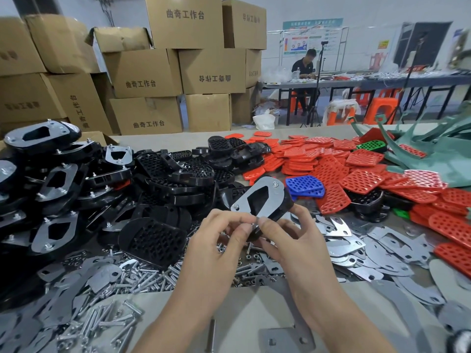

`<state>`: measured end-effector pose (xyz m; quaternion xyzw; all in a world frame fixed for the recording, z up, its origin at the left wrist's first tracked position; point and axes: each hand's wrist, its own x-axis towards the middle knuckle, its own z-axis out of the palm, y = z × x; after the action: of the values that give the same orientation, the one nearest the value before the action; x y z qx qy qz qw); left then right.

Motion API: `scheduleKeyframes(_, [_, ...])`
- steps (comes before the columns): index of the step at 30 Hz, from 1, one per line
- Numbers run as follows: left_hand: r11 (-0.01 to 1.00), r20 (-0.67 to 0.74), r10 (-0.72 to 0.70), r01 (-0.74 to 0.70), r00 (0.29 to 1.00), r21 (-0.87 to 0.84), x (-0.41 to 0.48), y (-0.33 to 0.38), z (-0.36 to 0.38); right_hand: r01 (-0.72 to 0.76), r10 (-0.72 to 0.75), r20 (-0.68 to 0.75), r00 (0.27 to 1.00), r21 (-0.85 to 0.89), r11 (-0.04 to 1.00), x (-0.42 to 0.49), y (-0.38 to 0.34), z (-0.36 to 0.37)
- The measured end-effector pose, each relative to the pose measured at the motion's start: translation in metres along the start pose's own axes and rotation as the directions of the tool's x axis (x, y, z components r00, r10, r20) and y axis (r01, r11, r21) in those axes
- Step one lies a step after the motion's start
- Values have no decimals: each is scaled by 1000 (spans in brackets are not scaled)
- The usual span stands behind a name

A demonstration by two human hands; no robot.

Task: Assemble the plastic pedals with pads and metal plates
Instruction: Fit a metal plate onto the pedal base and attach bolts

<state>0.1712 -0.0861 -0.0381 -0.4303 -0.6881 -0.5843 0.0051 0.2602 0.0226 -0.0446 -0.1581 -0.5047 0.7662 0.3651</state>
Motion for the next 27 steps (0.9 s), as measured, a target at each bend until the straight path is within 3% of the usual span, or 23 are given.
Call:
scheduleKeyframes(8, [999, 4, -26, 27, 1000, -32, 0, 6, -1, -1, 1, -2, 1000, -16, 1000, 0, 1, 1])
scheduleKeyframes(27, [968, -37, 150, -139, 988, 208, -2, 0, 0, -9, 9, -19, 1000, -36, 999, 1, 4, 1])
